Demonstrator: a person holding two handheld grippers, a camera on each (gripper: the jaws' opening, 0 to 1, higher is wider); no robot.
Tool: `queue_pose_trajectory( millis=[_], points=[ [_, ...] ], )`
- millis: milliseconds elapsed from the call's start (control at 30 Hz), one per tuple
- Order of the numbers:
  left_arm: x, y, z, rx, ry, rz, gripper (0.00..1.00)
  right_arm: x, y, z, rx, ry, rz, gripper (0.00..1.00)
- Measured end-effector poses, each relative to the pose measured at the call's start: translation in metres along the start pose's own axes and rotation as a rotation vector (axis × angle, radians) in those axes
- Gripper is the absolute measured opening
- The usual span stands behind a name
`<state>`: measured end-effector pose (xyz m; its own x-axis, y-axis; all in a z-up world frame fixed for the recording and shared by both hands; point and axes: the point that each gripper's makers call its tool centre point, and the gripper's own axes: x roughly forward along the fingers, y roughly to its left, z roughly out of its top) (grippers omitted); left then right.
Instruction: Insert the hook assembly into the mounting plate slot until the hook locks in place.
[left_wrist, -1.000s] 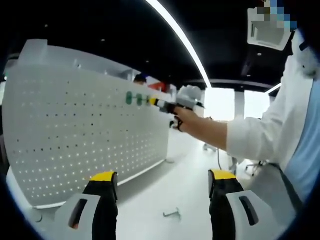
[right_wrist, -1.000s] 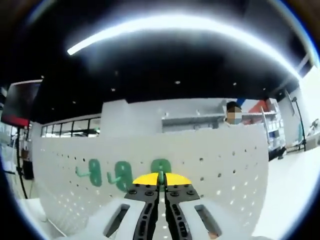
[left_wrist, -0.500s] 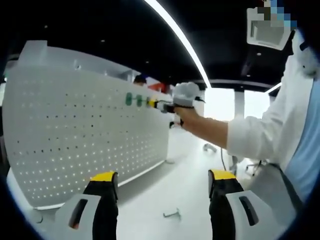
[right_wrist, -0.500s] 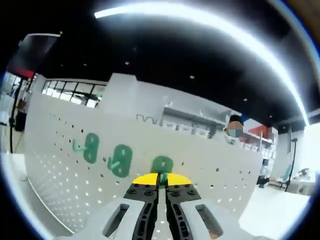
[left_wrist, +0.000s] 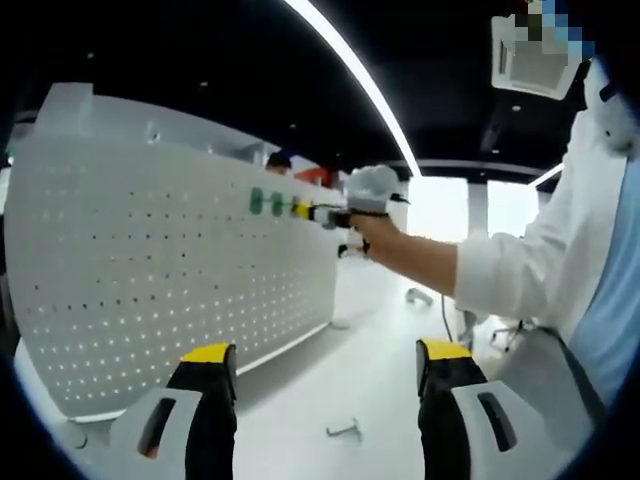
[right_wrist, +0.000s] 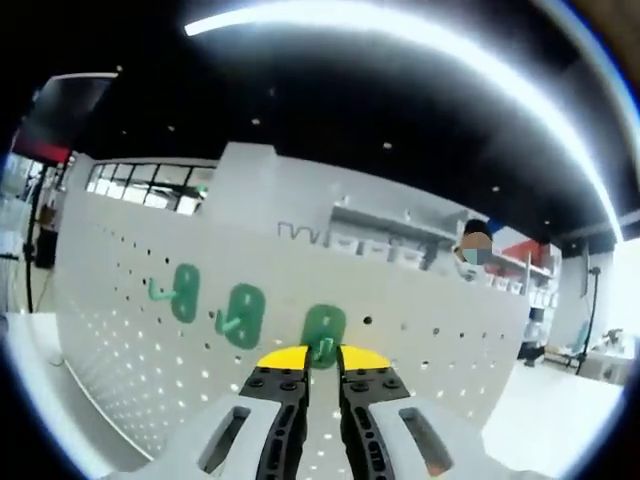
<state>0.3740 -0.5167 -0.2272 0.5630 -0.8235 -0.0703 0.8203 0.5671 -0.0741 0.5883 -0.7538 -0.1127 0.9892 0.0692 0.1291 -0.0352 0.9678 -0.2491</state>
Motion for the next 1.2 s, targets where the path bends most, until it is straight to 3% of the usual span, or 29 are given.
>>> queue_pose_trajectory(
  millis=[400, 700, 1200],
  points=[
    [0.000, -0.001, 0.000, 0.006, 0.004, -0.007, 0.75, -0.013, 0.005, -0.001, 0.002, 0.014, 0.043, 0.21],
    [0.001, -0.002, -0.001, 0.011, 0.010, -0.012, 0.74, -0.025, 0.017, -0.005, 0.012, 0.026, 0.121, 0.29],
    [0.003, -0.002, -0.005, 0.018, 0.026, -0.016, 0.73, -0.044, 0.026, -0.003, 0.033, 0.004, 0.195, 0.39]
  ],
)
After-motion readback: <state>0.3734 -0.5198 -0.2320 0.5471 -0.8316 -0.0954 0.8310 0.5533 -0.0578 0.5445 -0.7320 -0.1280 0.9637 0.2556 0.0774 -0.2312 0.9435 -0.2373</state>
